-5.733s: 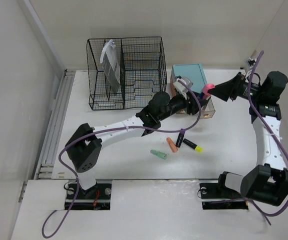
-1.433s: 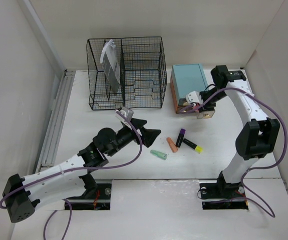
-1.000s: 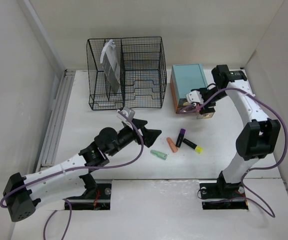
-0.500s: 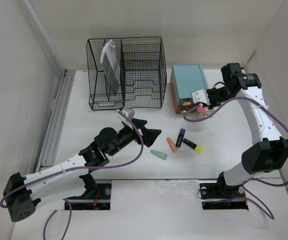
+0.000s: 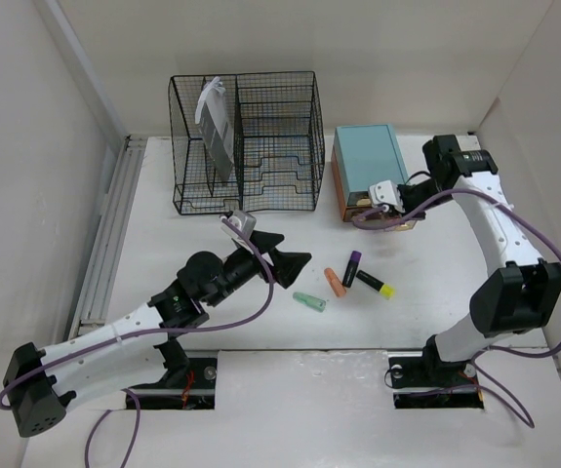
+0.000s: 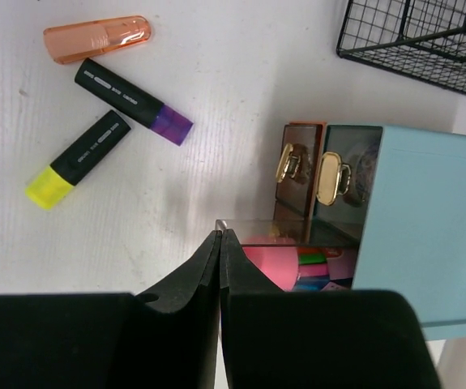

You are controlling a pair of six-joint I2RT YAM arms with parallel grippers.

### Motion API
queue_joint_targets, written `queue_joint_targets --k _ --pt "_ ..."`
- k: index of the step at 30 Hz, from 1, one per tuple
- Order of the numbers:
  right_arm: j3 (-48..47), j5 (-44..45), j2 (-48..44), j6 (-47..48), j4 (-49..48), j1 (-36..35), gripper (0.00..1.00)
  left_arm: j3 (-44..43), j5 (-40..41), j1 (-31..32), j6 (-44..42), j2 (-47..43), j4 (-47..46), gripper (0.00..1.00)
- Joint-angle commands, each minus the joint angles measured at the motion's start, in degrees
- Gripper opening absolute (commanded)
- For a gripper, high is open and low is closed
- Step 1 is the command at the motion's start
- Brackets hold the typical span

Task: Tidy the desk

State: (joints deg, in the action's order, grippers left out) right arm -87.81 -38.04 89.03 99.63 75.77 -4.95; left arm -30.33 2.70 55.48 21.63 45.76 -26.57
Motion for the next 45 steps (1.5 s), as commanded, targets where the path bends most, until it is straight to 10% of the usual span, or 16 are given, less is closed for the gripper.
queue_joint_targets --k 1,8,34,39,43,45 --pt "0.2 -2.7 -1.2 -3.6 -0.8 -0.5 0.06 0.9 0.0 0.2 0.5 -1.2 -3.1 0.94" --pt "6.3 5.4 -2.6 -10.8 -1.7 -0.5 0.01 1.4 0.6 0.2 0.5 -2.3 -3.1 0.94" --pt "12.8 33.5 5.8 -50.3 -57.3 -5.3 0.02 3.2 0.0 0.2 1.0 -2.9 -3.1 0.94" --pt "11.8 23.8 2.3 -49.0 -52.2 -5.3 0.02 4.4 -1.1 0.2 3.9 -1.2 -6.8 0.94" --pt "11.1 7.2 -5.7 -38.8 -34.3 -4.8 0.13 5.6 -4.5 0.2 6.4 6.1 -14.5 0.79" --pt "14.2 7.8 -9.5 -43.3 -38.6 -4.8 0.42 2.8 -6.6 0.2 7.2 14.6 -18.8 0.65"
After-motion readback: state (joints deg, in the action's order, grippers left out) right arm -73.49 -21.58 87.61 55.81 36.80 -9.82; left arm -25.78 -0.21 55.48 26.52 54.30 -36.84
